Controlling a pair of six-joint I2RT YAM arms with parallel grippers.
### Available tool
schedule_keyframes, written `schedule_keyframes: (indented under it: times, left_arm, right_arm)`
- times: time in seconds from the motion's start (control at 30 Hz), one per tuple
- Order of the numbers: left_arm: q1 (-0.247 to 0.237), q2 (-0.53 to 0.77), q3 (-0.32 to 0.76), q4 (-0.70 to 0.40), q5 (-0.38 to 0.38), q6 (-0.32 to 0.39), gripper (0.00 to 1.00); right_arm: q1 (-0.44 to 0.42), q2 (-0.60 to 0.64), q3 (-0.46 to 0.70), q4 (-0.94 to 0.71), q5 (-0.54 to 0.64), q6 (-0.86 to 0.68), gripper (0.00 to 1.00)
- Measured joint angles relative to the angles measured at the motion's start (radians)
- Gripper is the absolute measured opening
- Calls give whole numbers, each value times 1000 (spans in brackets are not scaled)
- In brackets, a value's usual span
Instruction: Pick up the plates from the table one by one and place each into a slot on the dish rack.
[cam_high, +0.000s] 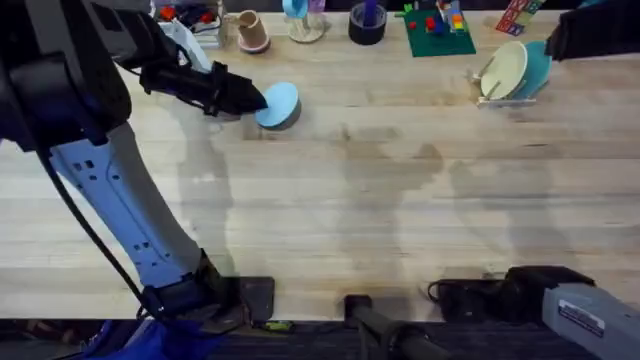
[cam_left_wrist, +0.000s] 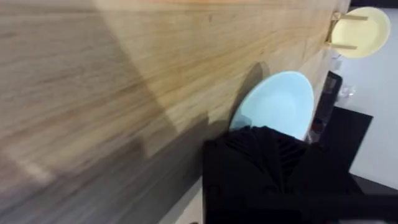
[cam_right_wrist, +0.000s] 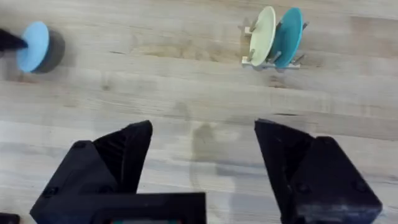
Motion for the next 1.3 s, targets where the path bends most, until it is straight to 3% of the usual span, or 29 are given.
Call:
schedule_keyframes:
  times: [0.43,0.67,1.3]
  left_arm:
    - [0,3,0,-1,7,0,41]
    - [0,3,0,-1,7,0,41]
    - [0,3,0,1,7,0,41]
  right_arm:
    - [0,0,0,0,-6,0,993]
    - [0,22,2,-1,-112,4,994]
    - [29,349,3,37,-389,176,994]
